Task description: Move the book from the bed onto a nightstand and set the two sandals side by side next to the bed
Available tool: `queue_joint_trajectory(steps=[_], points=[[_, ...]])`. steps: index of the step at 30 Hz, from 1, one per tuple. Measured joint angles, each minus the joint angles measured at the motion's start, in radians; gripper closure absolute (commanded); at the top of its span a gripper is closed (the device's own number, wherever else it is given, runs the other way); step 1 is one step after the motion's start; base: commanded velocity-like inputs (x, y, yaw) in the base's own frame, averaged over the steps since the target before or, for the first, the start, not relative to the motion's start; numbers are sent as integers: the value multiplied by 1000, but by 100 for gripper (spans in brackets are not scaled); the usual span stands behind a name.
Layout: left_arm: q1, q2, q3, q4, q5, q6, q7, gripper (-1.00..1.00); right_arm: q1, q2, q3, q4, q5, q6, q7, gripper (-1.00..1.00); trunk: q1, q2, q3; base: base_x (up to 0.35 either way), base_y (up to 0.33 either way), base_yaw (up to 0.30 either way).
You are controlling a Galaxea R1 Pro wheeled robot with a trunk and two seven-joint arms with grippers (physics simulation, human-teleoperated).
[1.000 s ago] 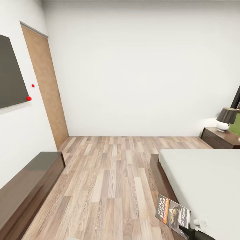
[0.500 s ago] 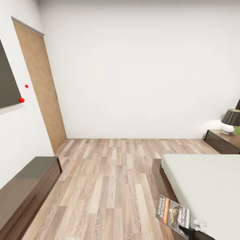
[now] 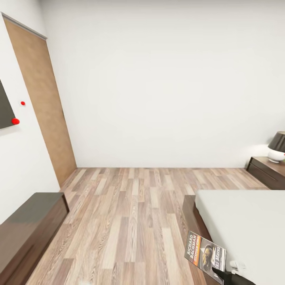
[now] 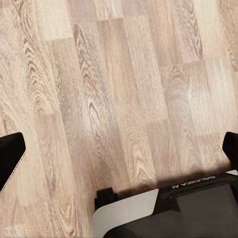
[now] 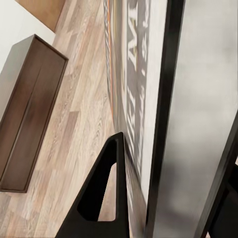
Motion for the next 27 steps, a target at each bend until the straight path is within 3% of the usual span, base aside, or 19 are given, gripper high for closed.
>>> queue_joint_trajectory(steps=[13, 19, 27], points=[[0, 0, 0, 0, 0, -1, -12, -100, 0, 0, 0, 0, 0, 0, 0, 100, 0, 0, 0, 332, 0, 0], [0, -1, 0, -1, 0, -6, -97, -100, 0, 0, 0, 0, 0, 0, 0, 100, 0, 0, 0, 332, 0, 0], [0, -70, 0, -5, 2, -76, -166, -100, 0, -1, 0, 0, 0, 0, 2, 100, 0, 0, 0, 332, 0, 0]])
